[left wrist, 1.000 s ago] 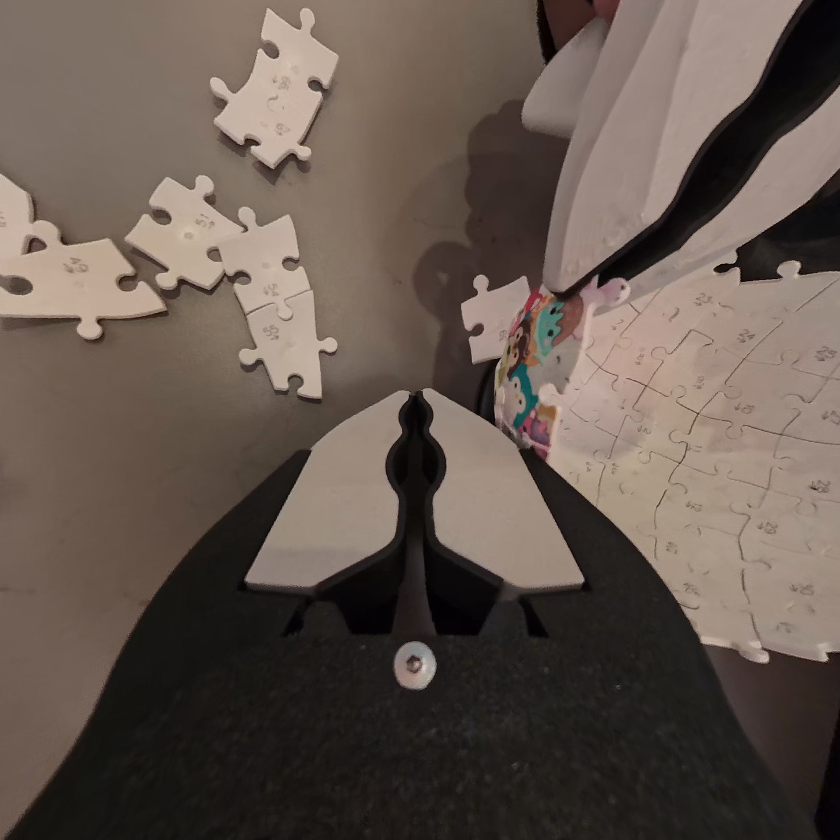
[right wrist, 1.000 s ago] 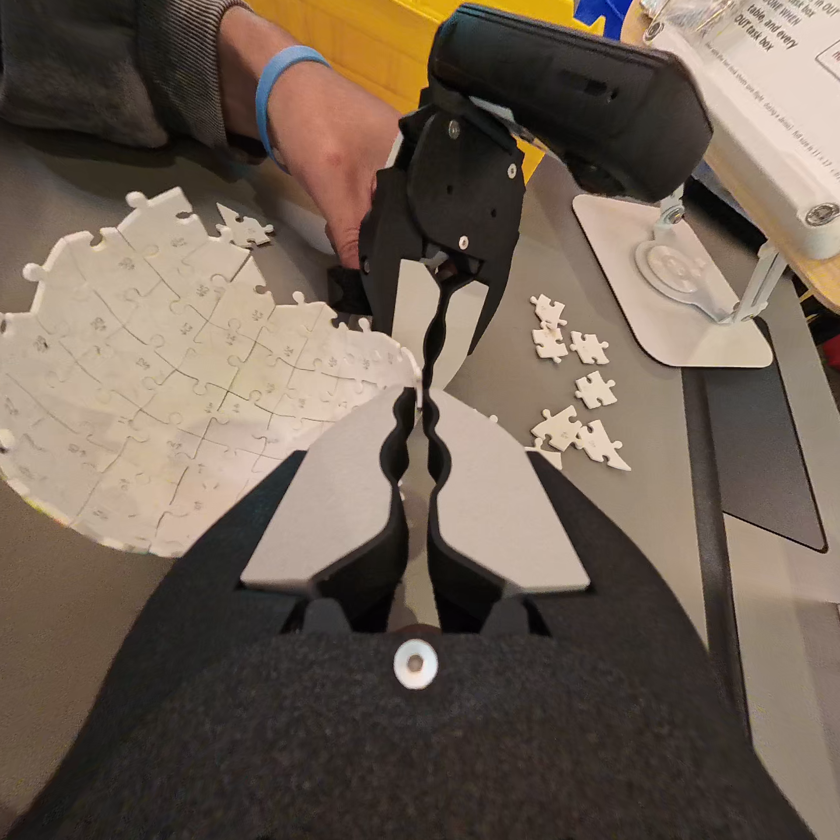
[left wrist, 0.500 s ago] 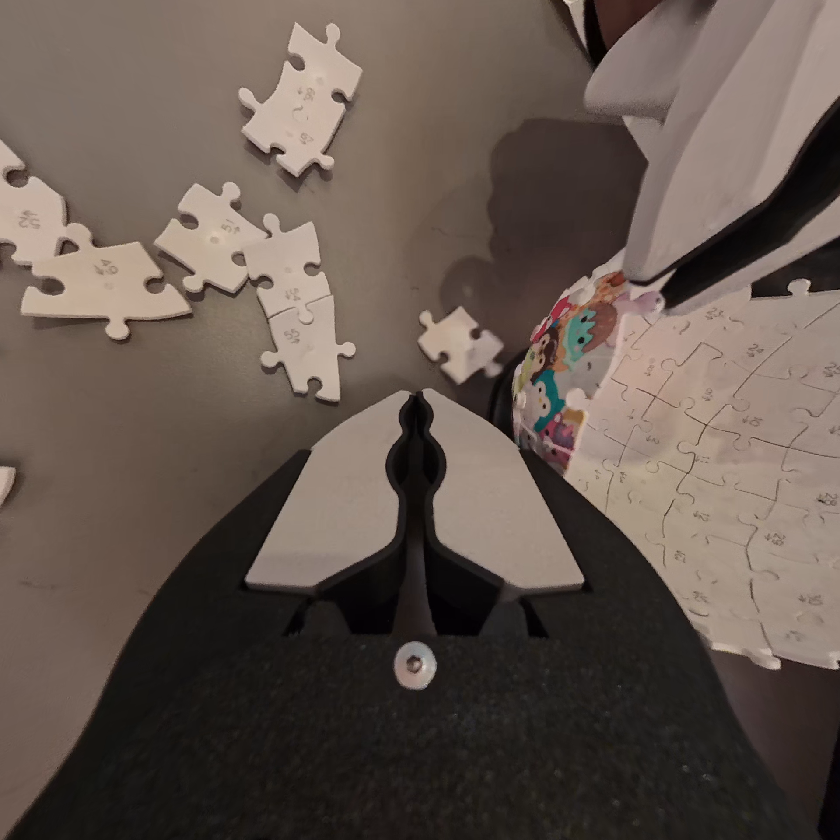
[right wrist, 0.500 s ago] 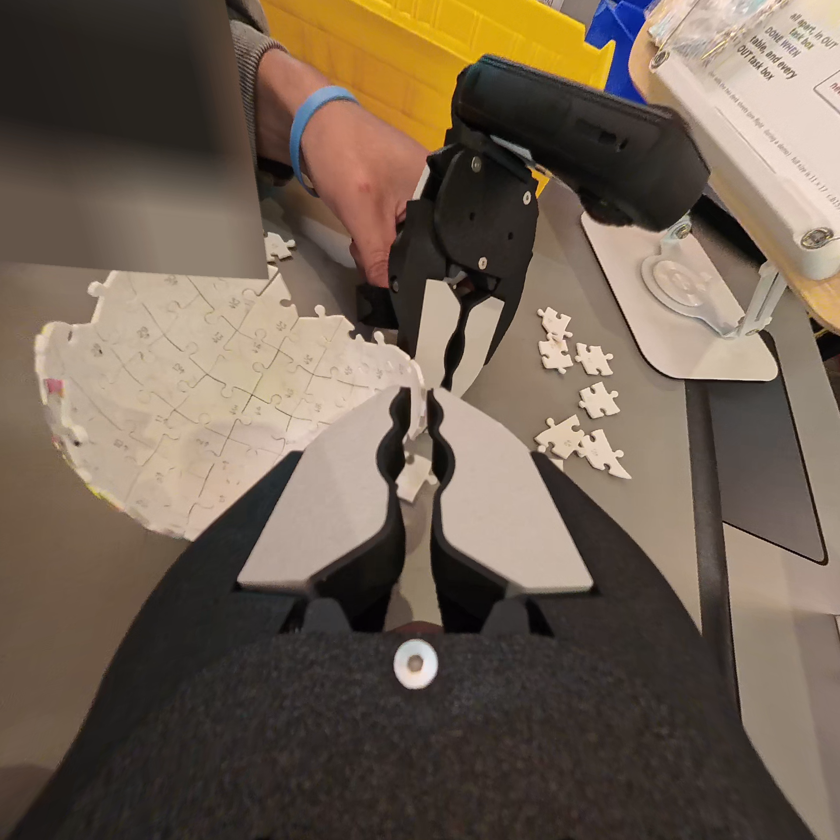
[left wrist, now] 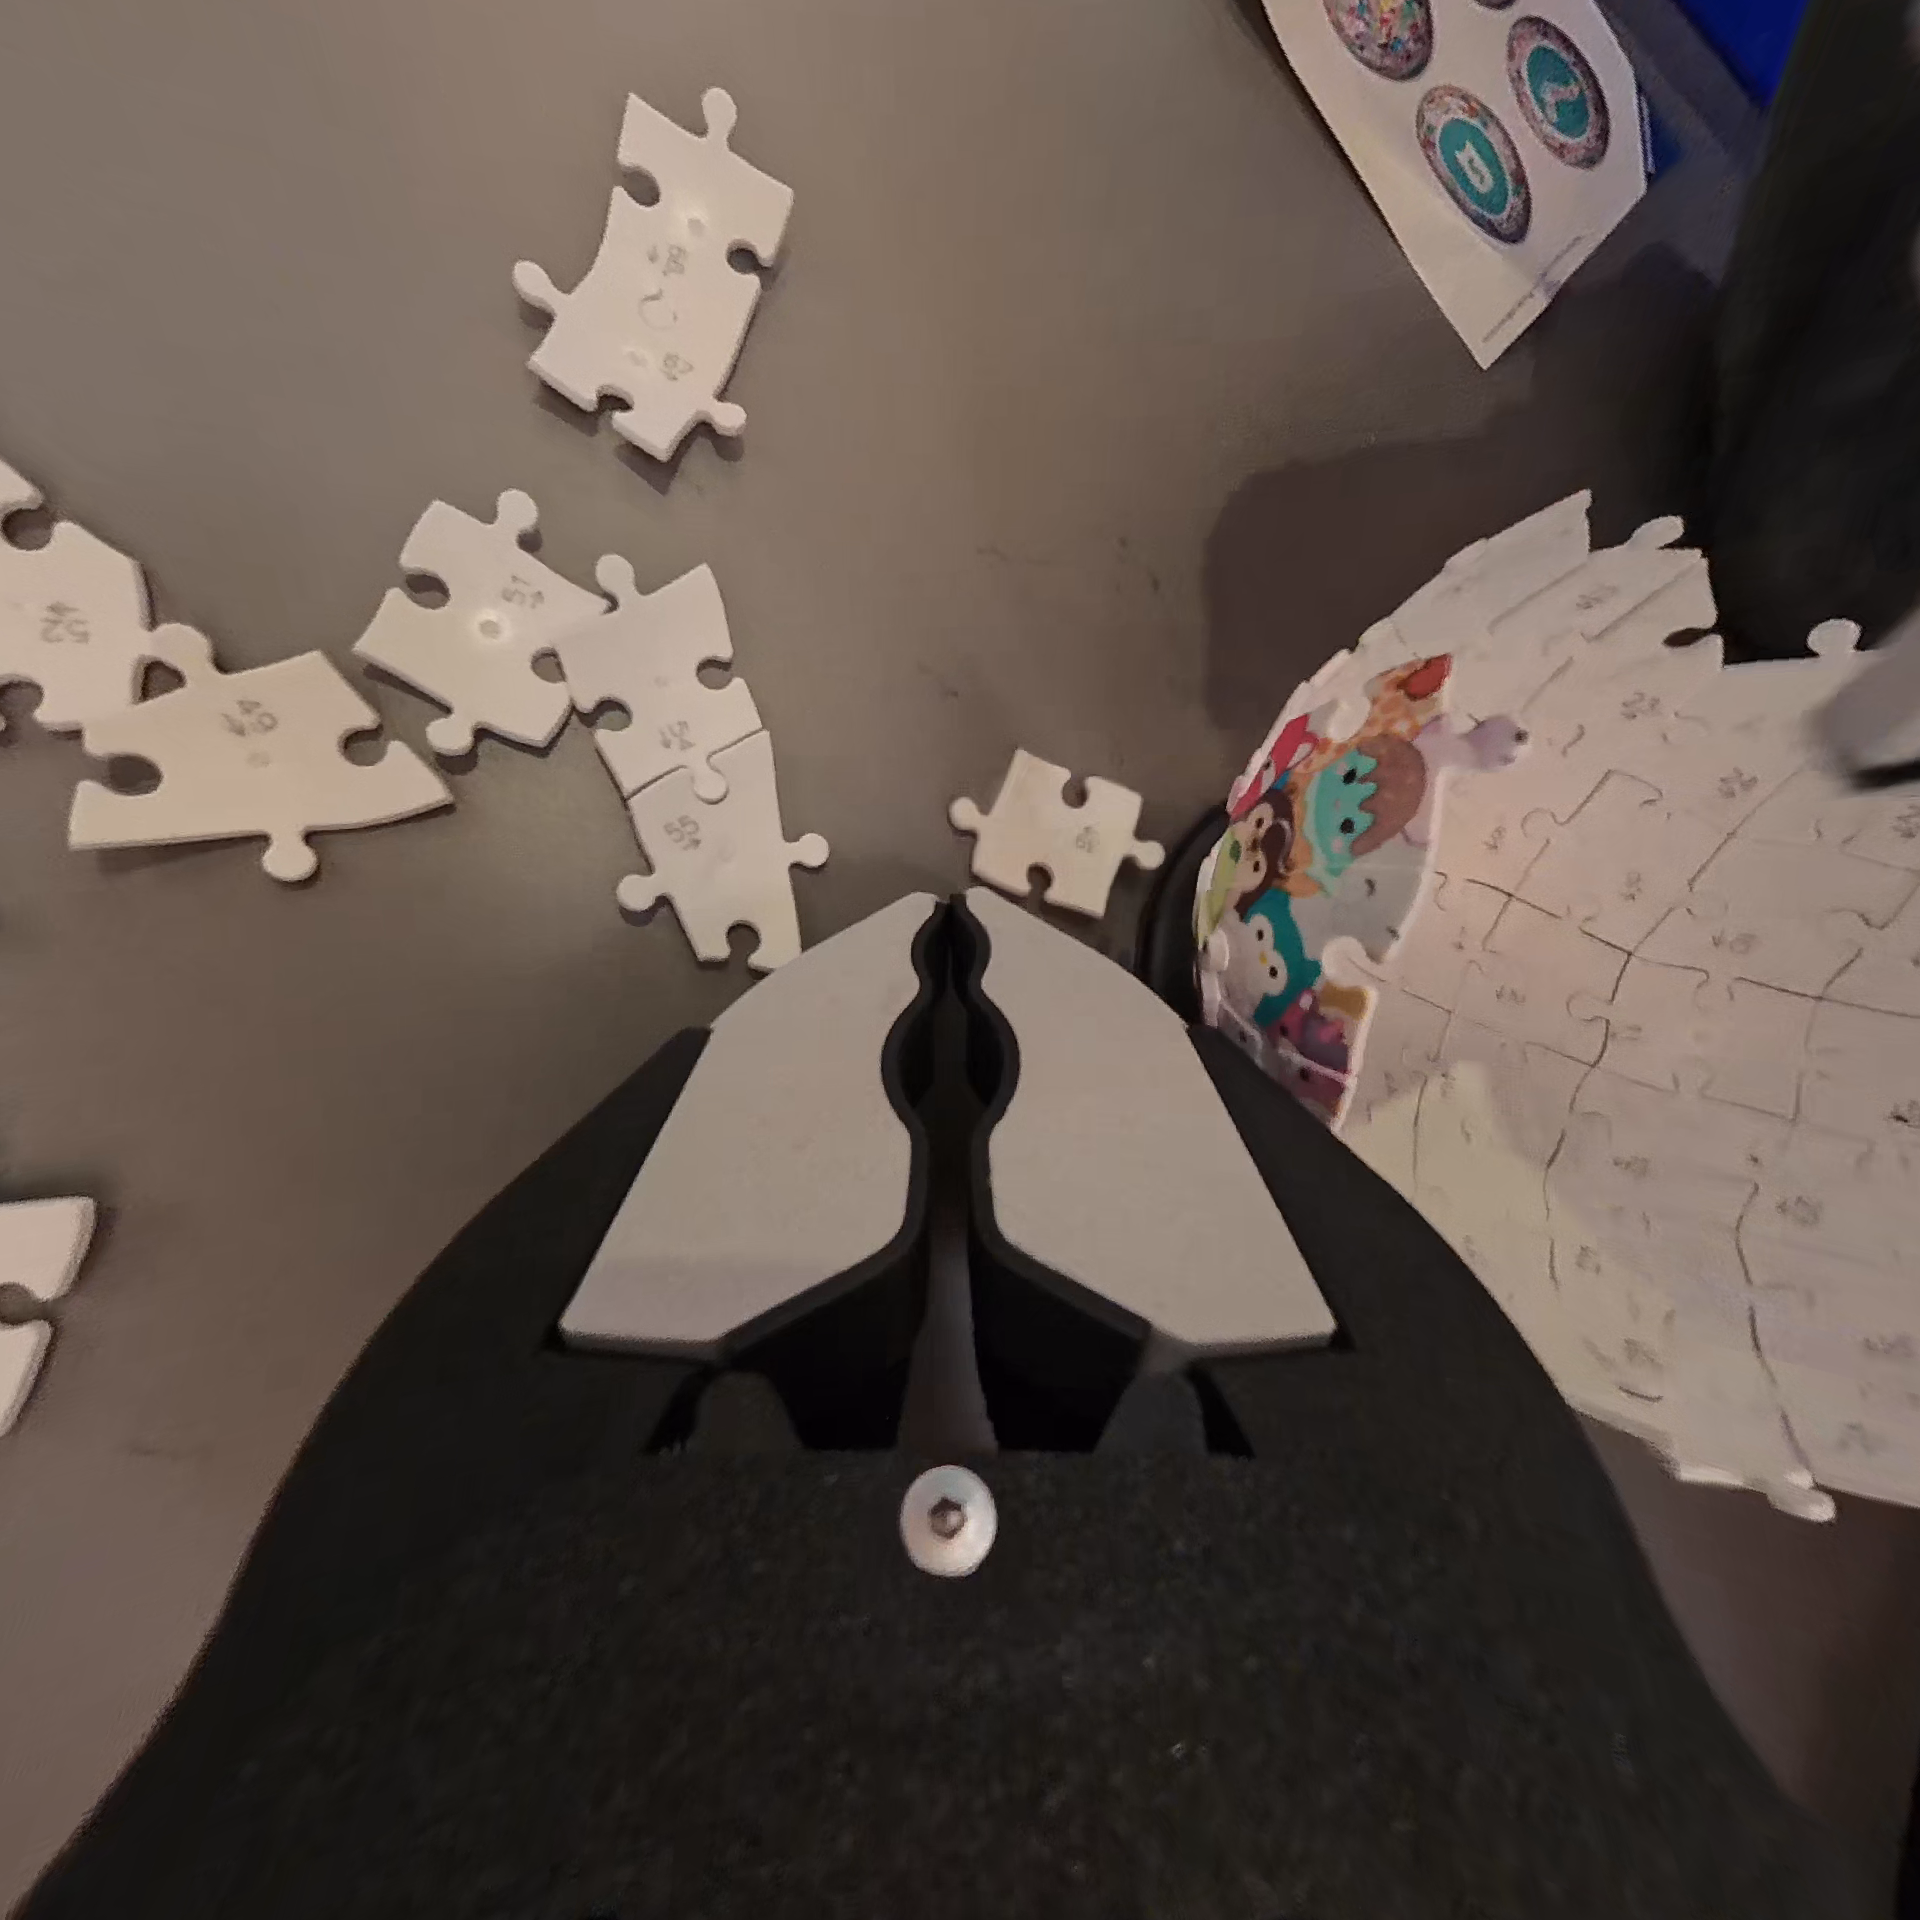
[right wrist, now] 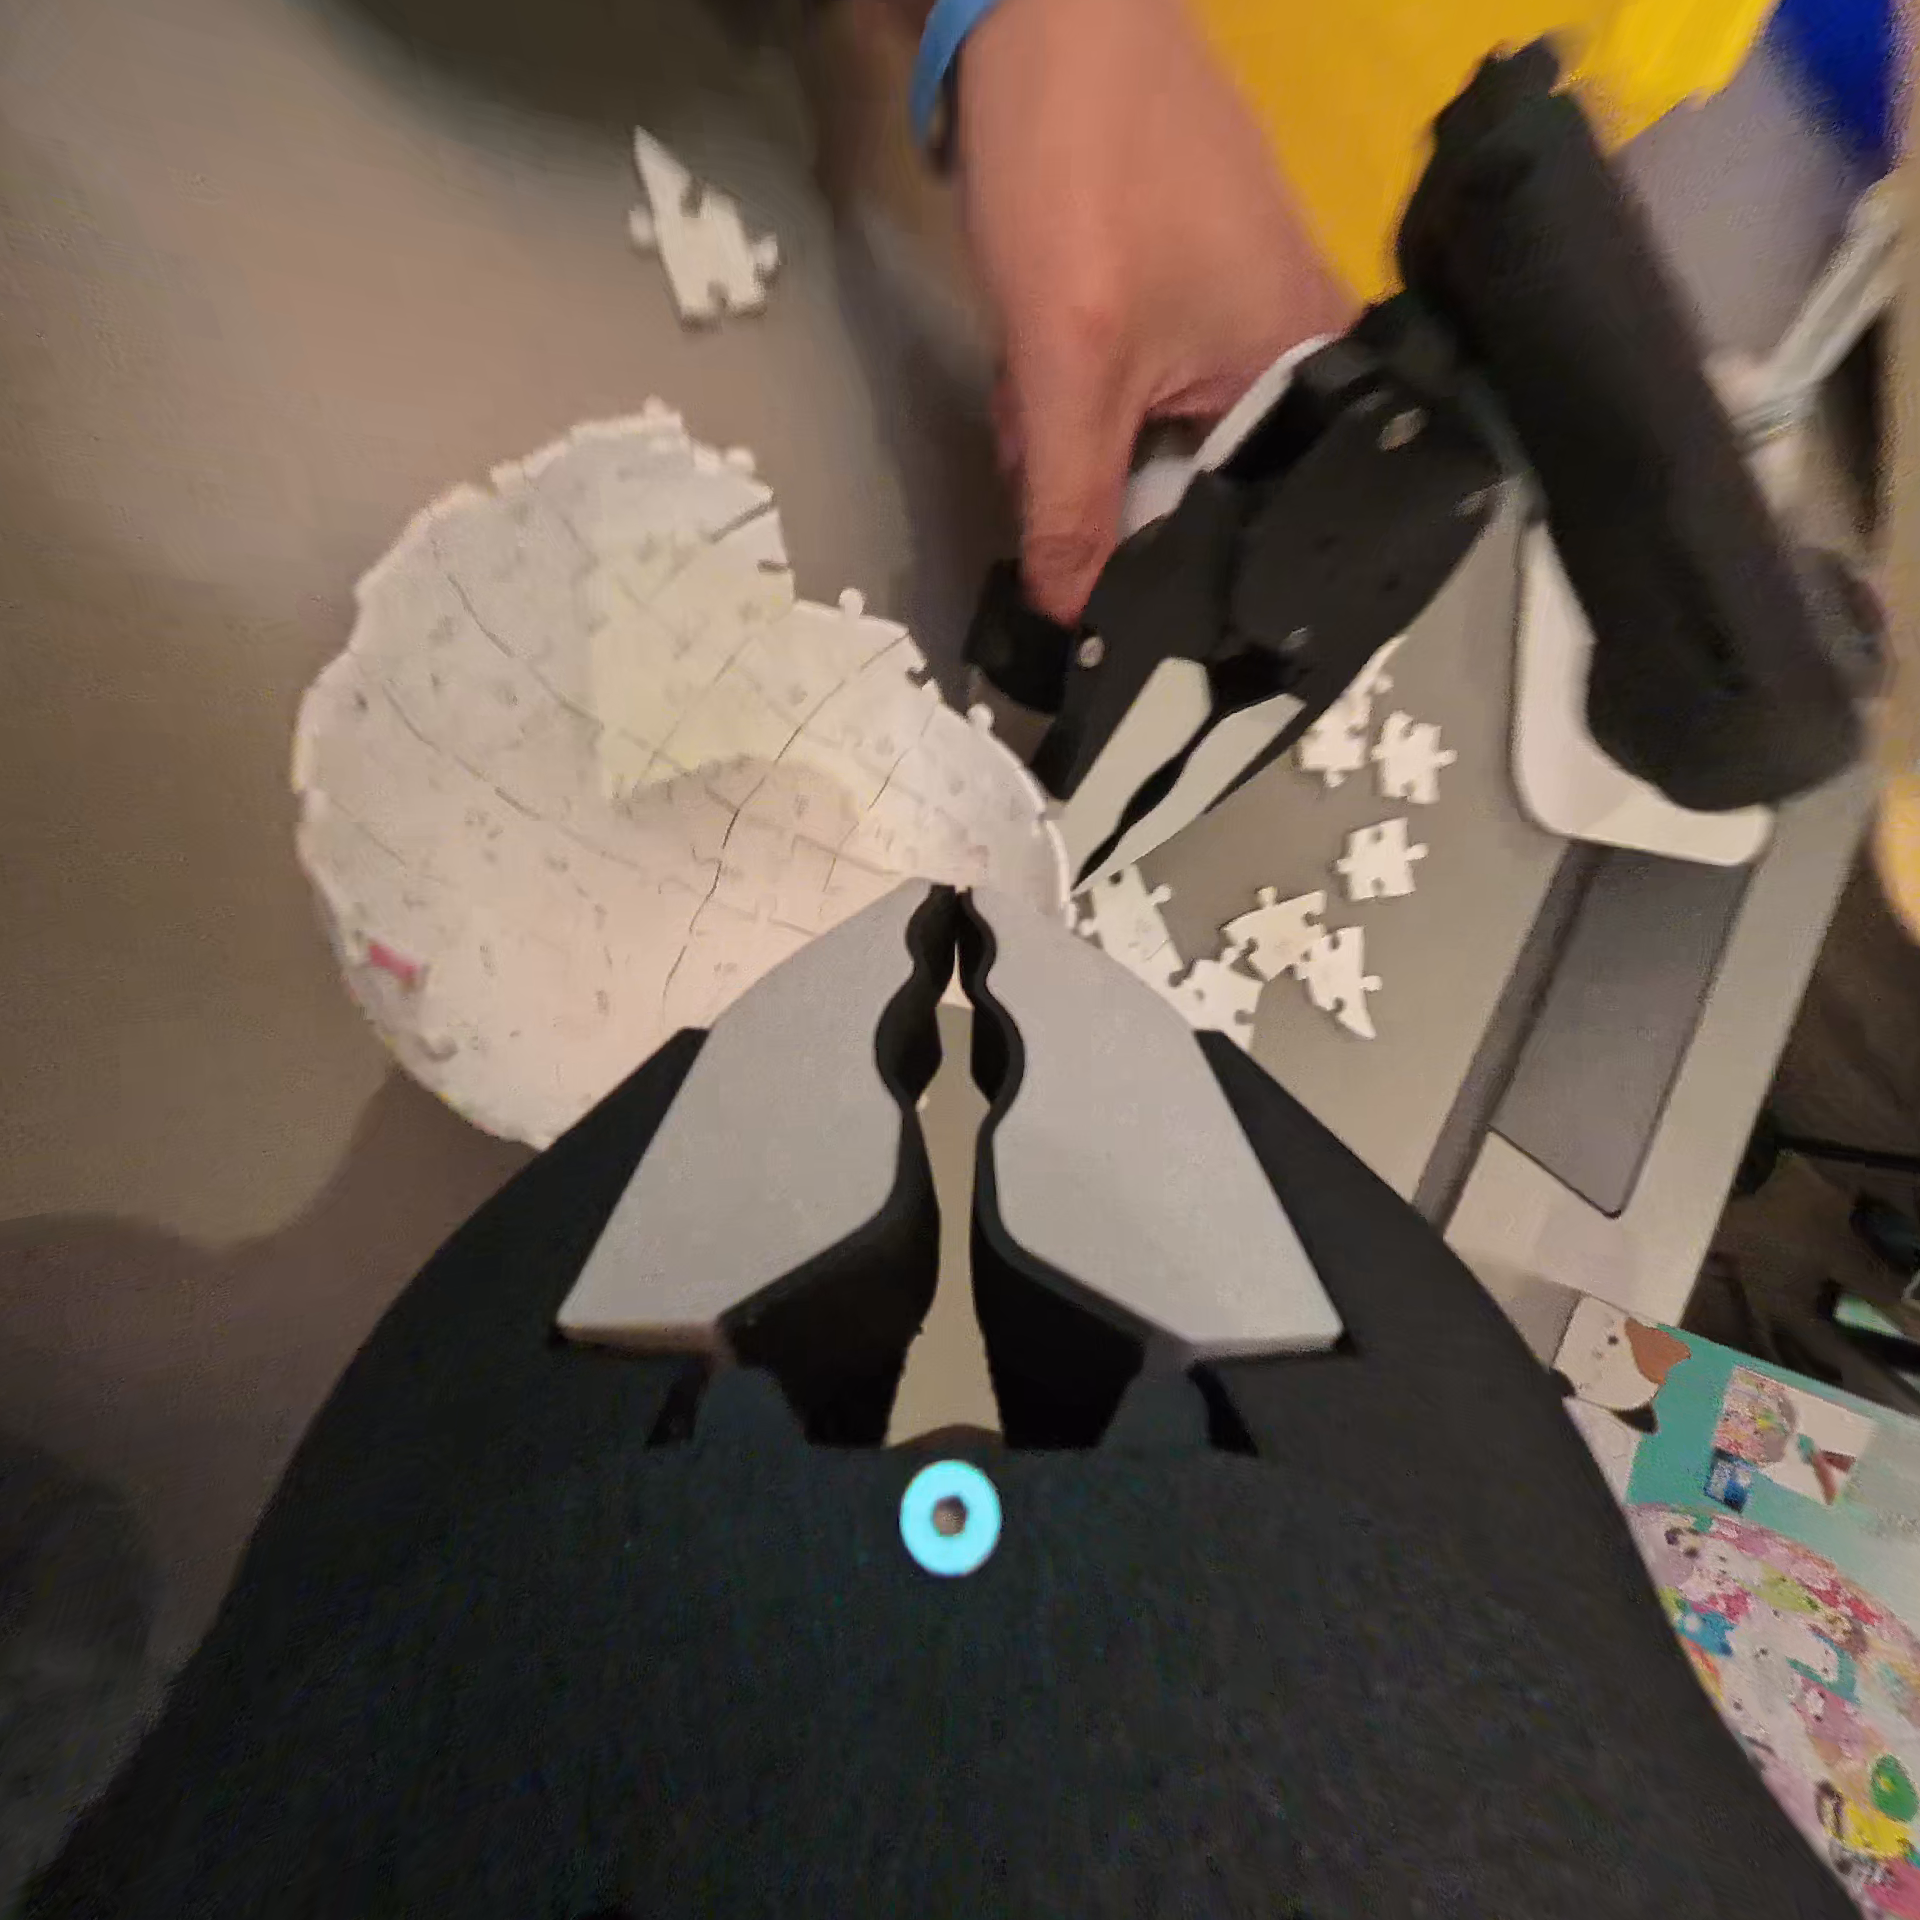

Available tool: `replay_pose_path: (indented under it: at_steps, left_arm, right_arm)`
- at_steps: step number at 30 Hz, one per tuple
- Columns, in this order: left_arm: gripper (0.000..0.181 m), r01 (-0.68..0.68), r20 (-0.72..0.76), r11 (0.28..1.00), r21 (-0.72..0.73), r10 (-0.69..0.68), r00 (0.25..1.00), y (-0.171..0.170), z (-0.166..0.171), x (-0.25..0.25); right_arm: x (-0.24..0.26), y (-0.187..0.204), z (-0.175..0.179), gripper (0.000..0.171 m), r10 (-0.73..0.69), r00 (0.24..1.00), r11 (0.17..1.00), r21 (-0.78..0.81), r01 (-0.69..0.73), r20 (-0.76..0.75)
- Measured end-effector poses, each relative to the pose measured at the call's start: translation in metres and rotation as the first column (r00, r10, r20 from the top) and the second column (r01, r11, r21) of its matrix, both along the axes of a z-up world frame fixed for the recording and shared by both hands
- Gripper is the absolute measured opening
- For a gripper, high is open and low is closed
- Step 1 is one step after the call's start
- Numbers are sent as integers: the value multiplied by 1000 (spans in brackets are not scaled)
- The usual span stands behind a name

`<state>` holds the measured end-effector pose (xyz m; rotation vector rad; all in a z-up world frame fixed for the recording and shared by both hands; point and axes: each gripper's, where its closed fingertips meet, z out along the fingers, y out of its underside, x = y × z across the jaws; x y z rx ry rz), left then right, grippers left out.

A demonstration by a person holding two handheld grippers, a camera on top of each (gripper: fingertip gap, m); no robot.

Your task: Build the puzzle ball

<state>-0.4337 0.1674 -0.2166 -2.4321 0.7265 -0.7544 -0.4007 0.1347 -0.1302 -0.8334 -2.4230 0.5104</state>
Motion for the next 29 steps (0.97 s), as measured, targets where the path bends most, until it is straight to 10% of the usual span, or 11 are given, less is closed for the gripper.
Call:
replay_pose_path:
  at_steps: [7,29]
  left_arm:
    - [0,52,0,999,0,-52,999,0,0,3]
    - [0,77,0,997,0,-77,997,-4,0,9]
  right_arm:
    - [-13,-7,-44,0,-25,977,985,174,-13,213]
    - [-26,3,-53,0,-110,986,960,269,74,122]
